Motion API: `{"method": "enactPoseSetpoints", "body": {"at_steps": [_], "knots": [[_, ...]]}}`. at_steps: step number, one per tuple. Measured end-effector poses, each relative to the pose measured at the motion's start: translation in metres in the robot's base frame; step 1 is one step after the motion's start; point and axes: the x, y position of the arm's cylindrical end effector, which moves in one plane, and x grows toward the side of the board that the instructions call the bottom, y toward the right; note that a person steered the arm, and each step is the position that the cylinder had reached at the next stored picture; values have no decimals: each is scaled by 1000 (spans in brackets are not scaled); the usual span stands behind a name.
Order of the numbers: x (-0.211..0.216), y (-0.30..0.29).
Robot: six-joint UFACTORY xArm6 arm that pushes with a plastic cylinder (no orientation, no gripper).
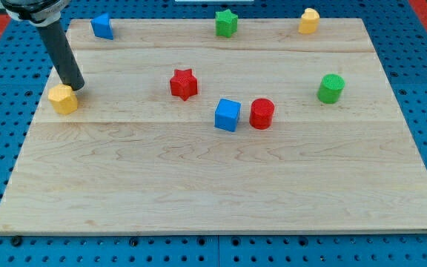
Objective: Move your arm to the right side of the board
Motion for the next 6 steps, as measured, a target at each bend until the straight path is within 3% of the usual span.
{"method": "enactPoseSetpoints", "body": {"at_steps": [3, 4, 5, 6], "knots": [[0, -2], [-21, 31], [-48, 101], [-48, 208]]}}
